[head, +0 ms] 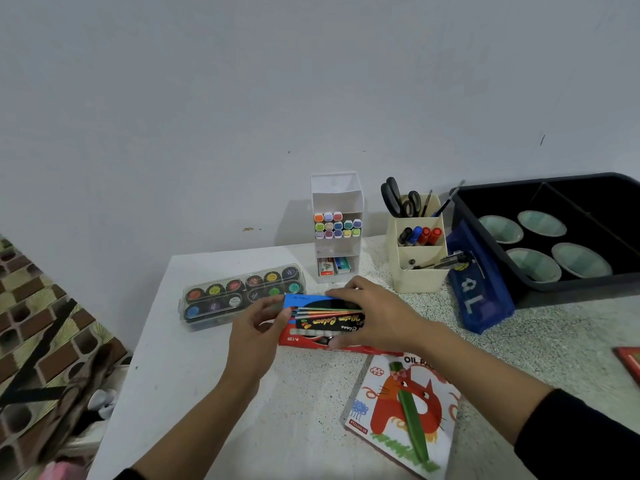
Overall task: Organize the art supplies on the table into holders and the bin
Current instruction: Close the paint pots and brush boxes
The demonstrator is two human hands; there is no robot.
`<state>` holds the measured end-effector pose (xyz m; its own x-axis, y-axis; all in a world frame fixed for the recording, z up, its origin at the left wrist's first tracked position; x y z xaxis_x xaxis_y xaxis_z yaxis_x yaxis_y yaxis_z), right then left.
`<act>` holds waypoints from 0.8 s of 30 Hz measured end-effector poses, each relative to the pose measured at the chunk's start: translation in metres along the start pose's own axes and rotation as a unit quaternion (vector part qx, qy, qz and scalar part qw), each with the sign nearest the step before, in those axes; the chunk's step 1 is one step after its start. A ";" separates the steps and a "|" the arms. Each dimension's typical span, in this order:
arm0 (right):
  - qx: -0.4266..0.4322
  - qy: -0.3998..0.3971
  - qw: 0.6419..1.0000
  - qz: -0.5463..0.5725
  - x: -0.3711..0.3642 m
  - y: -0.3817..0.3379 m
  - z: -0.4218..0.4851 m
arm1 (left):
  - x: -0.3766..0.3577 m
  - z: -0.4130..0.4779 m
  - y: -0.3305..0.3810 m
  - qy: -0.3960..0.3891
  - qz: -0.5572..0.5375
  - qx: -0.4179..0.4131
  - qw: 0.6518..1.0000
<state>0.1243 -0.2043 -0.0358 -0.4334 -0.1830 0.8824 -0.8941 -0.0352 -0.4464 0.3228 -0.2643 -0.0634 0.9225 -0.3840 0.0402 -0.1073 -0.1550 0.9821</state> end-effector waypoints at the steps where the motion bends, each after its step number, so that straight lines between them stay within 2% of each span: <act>1: -0.018 -0.001 1.000 0.008 0.001 0.006 -0.001 | -0.001 0.000 -0.001 -0.009 -0.006 0.003 1.000; 5: -0.043 0.002 0.997 0.058 -0.001 0.018 -0.005 | -0.013 -0.004 -0.003 -0.093 -0.008 0.004 0.996; 8: -0.033 0.008 0.995 0.096 0.000 0.014 -0.008 | -0.010 -0.004 -0.006 -0.081 -0.060 0.022 0.995; 11: -0.039 0.032 0.992 0.117 0.009 0.013 -0.008 | -0.005 -0.001 -0.005 -0.062 -0.160 0.059 0.983; 14: -0.055 0.013 0.986 0.156 0.016 0.016 -0.007 | -0.007 0.001 0.007 -0.062 -0.199 0.061 0.976; 17: -0.053 0.002 0.978 0.201 0.017 0.018 -0.008 | -0.009 0.004 0.021 -0.065 -0.161 0.029 0.984; 21: -0.020 -0.003 0.968 0.249 0.018 0.014 -0.014 | -0.013 0.008 0.043 -0.120 -0.023 -0.025 0.992; 24: -0.011 -0.009 0.973 0.232 0.019 0.008 -0.016 | -0.016 0.009 0.050 -0.139 0.052 -0.043 0.988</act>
<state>0.1069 -0.1920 -0.0197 -0.7891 -0.1913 0.5837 -0.6049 0.0766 -0.7926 0.2990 -0.2740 -0.0167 0.7692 -0.6310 0.1011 -0.1529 -0.0281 0.9878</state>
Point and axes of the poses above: each hand's wrist, its own z-axis towards the middle knuckle, its own x-axis out of the back of the hand, y = z × x, the point moved 7 cm from there along z, towards the middle knuckle, and after that the axes turned 8 degrees about -y, right-handed, at the moved point
